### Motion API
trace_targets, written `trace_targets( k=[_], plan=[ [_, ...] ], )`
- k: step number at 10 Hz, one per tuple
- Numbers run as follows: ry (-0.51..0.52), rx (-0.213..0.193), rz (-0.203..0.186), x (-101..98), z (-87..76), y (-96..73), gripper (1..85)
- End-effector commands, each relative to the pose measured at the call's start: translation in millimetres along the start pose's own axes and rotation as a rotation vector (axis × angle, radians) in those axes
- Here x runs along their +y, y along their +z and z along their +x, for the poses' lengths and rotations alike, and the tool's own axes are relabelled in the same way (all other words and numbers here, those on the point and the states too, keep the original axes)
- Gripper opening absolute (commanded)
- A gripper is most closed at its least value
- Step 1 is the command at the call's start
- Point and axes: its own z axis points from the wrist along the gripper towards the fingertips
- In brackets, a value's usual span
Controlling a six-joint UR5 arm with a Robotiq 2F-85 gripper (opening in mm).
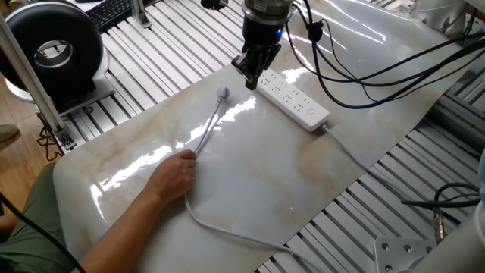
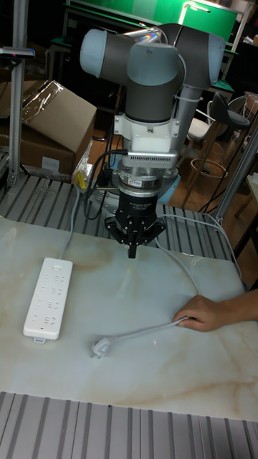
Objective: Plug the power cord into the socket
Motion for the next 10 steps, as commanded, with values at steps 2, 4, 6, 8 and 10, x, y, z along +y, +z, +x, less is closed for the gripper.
trace_targets(
  k=[2,4,6,8,10],
  plan=[
    [-0.019,-0.005,0.001,-1.9,-1.2,-4.5,1.0],
    [-0.008,-0.007,-0.011,2.0,-1.8,-3.7,1.0],
    [-0.005,-0.01,-0.015,2.5,-1.5,-4.0,1.0],
    [-0.002,-0.012,-0.021,2.6,-0.6,-3.2,1.0],
    [0.003,-0.014,-0.023,2.7,-0.6,-3.1,1.0]
  ],
)
